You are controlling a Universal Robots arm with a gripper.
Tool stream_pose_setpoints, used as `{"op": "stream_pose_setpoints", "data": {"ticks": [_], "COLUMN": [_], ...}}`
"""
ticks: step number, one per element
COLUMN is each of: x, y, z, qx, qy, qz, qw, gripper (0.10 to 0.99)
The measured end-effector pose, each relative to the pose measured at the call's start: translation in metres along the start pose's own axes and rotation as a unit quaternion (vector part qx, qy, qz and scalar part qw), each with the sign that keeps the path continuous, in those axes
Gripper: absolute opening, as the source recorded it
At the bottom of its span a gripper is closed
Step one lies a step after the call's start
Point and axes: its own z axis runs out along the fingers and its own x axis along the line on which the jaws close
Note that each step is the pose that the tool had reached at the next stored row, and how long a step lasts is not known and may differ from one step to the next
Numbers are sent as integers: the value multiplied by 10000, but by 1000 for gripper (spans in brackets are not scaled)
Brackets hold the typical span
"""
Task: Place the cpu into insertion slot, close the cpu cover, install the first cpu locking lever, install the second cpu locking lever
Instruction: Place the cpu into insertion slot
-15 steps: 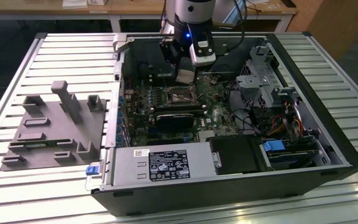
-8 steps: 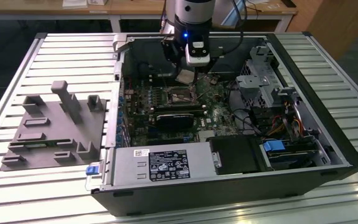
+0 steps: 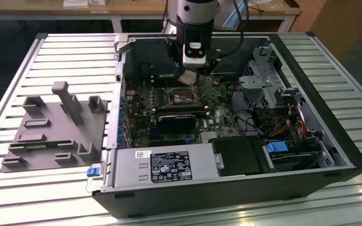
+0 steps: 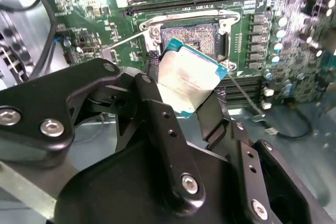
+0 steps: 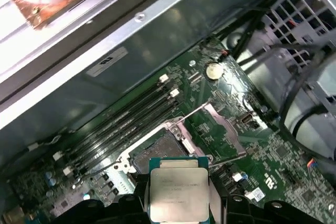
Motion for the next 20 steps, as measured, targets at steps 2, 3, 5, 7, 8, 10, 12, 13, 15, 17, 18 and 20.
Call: {"op": "stream_pose_setpoints", "data": {"ticks": [2,3,5,7,8,10,12,13,15,17,18,20], "x": [0,0,0,0,0,0,0,0,0,0,0,-1], "y": [0,0,-1,-1,-1,-1,-1,-1,-2,-2,-2,-2], "z": [2,4,6,8,10,12,15,16,19,22,24,29], "qx": [-4,-6,-9,-12,-14,-18,-21,-23,-26,-30,-32,-34], "qy": [-17,-25,-41,-57,-66,-82,-98,-106,-122,-138,-146,-162], "qz": [187,277,456,635,733,911,1089,1177,1356,1541,1628,1805], "qw": [9998,9996,9990,9980,9973,9958,9940,9930,9907,9880,9865,9834], "gripper": [537,537,537,537,537,537,537,537,537,537,537,537]}}
